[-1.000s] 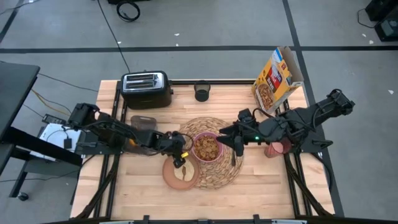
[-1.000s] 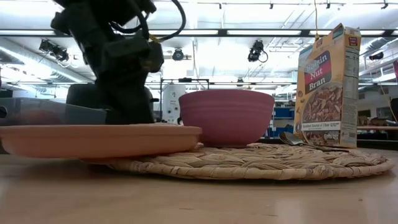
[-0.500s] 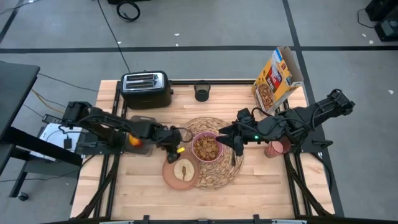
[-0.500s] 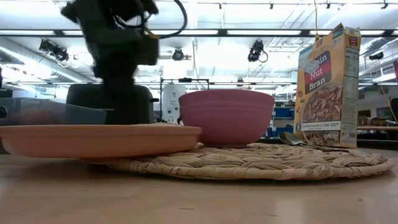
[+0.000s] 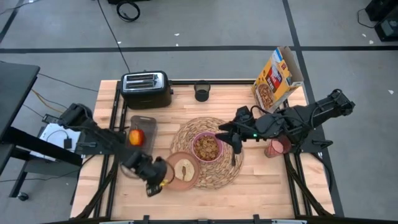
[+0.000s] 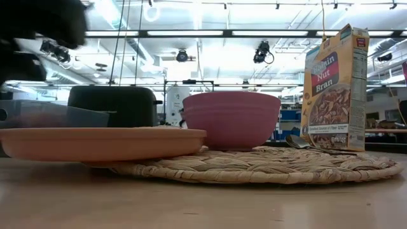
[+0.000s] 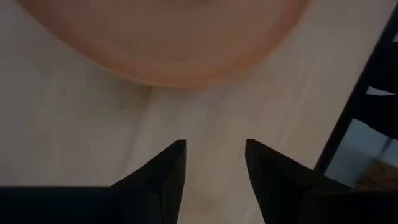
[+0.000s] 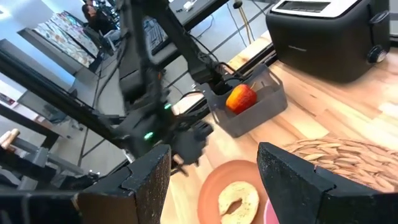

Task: Arrange a breakfast setting
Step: Adjust the orange plate, then adjust the pink bowl

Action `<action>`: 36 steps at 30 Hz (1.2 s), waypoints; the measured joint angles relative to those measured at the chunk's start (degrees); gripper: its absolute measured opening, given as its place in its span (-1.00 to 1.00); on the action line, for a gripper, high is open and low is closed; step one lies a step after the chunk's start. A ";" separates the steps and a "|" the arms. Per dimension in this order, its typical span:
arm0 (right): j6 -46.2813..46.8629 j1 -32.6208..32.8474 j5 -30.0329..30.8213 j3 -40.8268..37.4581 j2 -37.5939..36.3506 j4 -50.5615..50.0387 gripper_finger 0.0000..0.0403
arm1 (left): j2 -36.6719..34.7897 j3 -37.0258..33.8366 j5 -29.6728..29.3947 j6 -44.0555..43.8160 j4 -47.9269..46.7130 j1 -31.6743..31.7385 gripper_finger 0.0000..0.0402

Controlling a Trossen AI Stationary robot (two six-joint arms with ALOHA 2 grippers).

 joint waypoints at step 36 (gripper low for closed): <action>-29.98 2.75 -13.60 0.00 25.64 -23.13 0.21 | 9.42 -0.06 -15.20 4.75 5.94 0.60 -0.14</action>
